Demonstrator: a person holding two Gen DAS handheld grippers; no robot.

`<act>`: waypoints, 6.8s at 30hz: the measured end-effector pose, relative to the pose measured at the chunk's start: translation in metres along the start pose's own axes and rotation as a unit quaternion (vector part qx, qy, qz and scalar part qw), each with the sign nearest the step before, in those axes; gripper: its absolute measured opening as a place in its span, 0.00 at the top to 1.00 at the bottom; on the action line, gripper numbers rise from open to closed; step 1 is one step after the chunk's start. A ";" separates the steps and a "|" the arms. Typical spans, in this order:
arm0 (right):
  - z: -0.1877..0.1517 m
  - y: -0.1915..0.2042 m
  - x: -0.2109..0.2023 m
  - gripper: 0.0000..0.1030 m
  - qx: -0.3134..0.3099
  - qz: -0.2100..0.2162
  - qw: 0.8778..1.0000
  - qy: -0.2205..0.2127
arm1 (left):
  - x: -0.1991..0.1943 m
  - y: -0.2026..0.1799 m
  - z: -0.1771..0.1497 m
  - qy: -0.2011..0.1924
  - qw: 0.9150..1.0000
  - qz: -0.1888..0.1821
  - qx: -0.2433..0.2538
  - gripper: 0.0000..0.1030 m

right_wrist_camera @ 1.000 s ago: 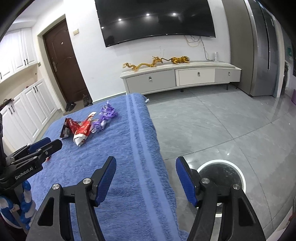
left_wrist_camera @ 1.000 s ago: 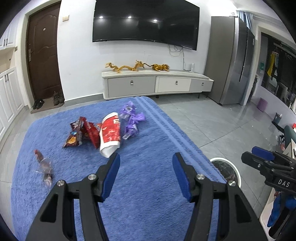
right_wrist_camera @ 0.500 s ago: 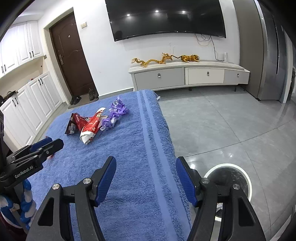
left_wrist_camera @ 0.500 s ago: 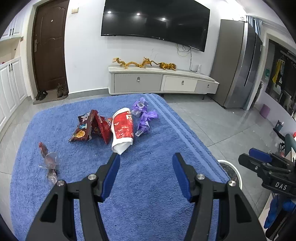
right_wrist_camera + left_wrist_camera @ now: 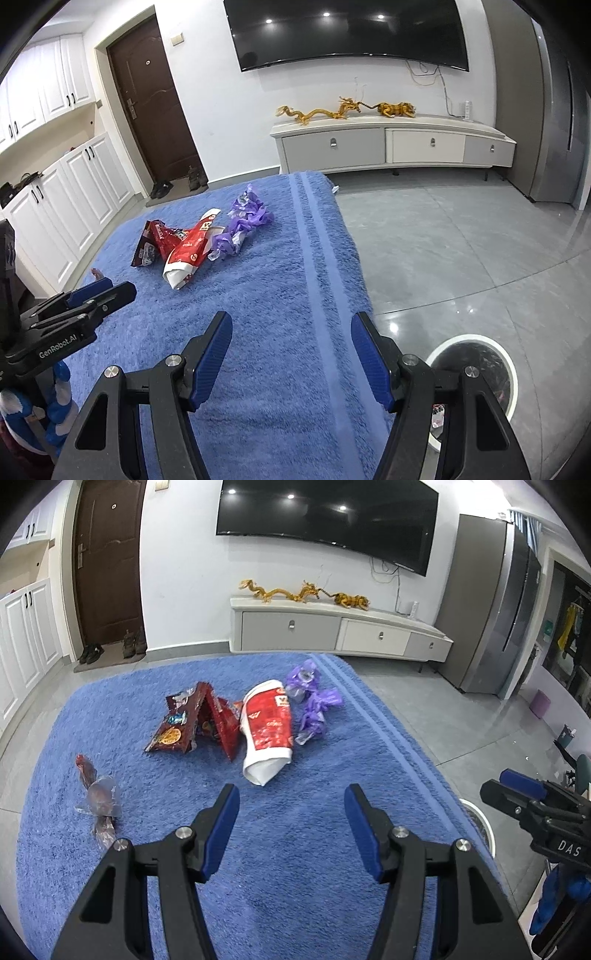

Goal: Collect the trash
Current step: 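Move both tools back over the remaining wrappers on the towel, then grasp the brown snack wrapper with the left tool while the right tool grasps a purple wrapper, then carry both wrappers over the trash bin and open both tools to drop them, then move both tools back over the wrappers on the towel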

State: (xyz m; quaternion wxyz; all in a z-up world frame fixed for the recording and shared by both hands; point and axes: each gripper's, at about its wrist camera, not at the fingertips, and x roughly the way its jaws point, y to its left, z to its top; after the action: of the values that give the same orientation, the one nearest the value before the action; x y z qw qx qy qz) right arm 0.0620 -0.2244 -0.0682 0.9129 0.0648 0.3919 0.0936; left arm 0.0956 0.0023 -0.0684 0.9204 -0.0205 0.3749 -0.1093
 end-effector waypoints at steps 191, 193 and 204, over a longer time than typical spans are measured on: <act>-0.141 -0.310 -0.035 0.50 0.248 -0.130 0.960 0.028 | 0.158 -0.359 -0.017 0.191 0.937 -0.224 0.187 0.46; -0.135 -0.303 -0.043 0.50 0.241 -0.131 0.962 0.019 | 0.140 -0.348 -0.013 0.164 0.945 -0.207 0.194 0.46; -0.097 -0.246 -0.076 0.50 0.176 -0.123 0.976 -0.024 | 0.056 -0.260 0.002 0.019 0.976 -0.128 0.176 0.46</act>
State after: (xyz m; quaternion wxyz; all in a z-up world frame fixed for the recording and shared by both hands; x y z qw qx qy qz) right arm -0.0303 -0.4761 -0.1280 0.9008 0.1783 0.3853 -0.0914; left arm 0.0873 -0.2631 -0.0740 0.8806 0.0959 0.3617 -0.2906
